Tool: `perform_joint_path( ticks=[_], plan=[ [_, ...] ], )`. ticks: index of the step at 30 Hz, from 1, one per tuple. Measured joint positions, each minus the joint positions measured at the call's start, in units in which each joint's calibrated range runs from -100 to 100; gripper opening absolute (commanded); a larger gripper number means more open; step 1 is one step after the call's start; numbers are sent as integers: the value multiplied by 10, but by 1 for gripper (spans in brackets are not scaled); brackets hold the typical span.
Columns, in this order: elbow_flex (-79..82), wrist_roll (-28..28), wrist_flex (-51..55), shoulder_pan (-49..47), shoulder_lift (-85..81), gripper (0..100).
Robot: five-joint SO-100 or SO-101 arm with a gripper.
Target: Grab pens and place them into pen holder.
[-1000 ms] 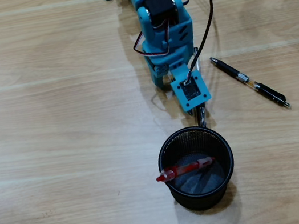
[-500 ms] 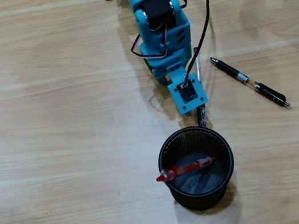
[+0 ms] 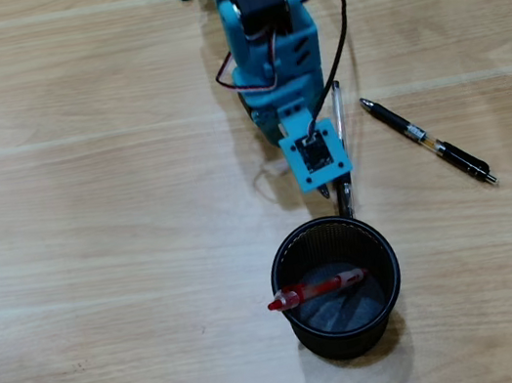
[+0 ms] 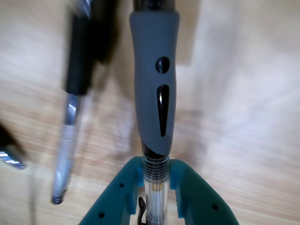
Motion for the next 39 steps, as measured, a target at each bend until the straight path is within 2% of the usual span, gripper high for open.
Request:
perform_joint_path(
  ticks=[7, 13, 28, 39],
  plan=[
    [-67, 1, 0, 15, -99, 2],
    [-140, 1, -12, 14, -112, 2],
    [-152, 1, -428, 6, -23, 2],
    [-152, 1, -651, 1, 110, 2]
  ],
)
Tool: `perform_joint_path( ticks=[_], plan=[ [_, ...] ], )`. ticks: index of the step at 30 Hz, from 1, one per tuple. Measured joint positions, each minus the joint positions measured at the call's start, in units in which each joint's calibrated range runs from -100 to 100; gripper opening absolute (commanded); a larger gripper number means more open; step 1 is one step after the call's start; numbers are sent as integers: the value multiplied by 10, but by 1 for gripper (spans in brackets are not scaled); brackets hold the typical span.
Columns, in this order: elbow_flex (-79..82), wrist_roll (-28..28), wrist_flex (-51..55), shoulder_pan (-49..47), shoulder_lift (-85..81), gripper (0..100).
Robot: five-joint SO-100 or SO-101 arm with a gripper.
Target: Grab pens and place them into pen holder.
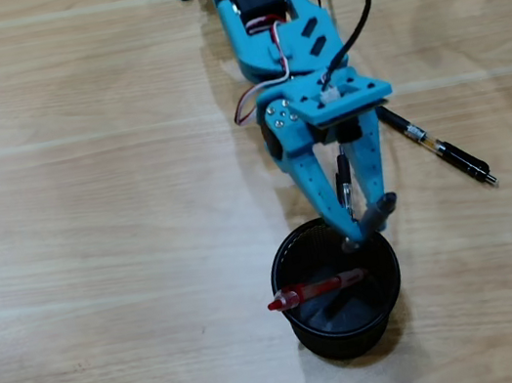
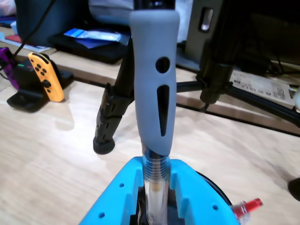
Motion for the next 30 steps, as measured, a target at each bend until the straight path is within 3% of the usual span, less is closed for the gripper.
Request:
perform_joint_path(
  ticks=[7, 13, 19, 22, 24, 30],
  plan=[
    [0, 0, -54, 1, 36, 4],
    [0, 0, -56, 1, 37, 15],
    [0, 0, -56, 1, 37, 13],
    [0, 0, -51, -1, 36, 6],
    [0, 1, -15, -6, 24, 1],
    [4, 22, 211, -21, -72, 2]
  ],
)
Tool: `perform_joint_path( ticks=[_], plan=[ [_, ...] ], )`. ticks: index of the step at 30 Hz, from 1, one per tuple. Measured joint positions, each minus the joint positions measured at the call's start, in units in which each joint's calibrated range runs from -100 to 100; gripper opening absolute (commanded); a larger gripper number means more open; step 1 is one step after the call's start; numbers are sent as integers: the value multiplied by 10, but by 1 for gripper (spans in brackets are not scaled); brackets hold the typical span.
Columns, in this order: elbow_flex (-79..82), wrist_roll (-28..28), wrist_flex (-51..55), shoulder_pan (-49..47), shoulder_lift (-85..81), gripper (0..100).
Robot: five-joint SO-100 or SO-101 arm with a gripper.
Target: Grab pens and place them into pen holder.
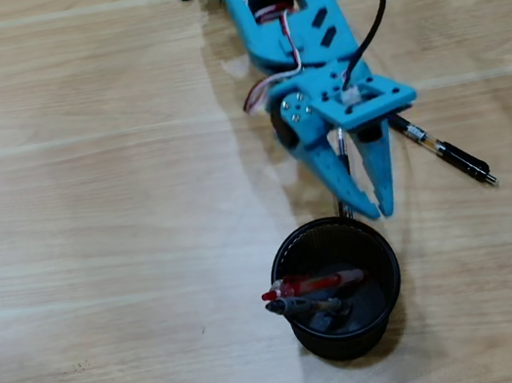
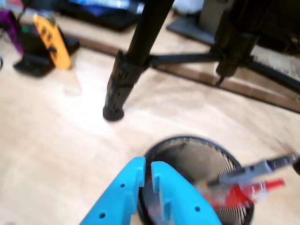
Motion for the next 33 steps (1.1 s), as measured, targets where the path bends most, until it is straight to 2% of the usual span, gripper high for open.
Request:
perform_joint_path(
  ticks=[7, 11, 19, 31, 33],
  plan=[
    [0, 6, 337, -17, -94, 2],
    [0, -15, 444, -45, -109, 2],
    [-1, -89, 470, -95, -95, 2],
    [-1, -98, 470, -91, 25, 3],
    [-1, -98, 470, -84, 30, 5]
  ],
)
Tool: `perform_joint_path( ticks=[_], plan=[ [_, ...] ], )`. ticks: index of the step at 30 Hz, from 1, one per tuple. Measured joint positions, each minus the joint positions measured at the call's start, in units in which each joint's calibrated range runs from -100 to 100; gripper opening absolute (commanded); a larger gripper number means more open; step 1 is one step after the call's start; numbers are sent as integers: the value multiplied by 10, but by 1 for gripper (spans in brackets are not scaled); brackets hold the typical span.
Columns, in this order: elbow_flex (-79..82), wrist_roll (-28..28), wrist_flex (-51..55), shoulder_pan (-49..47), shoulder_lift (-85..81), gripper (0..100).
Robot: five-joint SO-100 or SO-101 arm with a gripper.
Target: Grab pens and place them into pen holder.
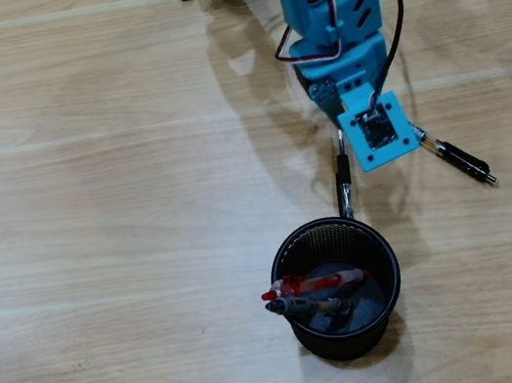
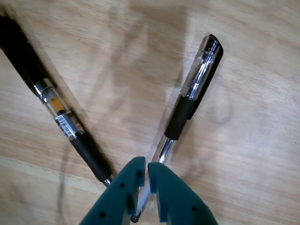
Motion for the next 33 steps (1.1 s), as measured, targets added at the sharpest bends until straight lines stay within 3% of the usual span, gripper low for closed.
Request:
perform_joint_path(
  ticks=[5, 14, 27, 29, 33],
  plan=[
    [0, 0, 0, 10, 5, 17],
    [0, 0, -3, 10, 40, 17],
    [-4, -1, -121, 12, 132, 17],
    [-6, -1, -125, 12, 137, 16],
    [-12, -1, -126, 16, 144, 2]
  ],
)
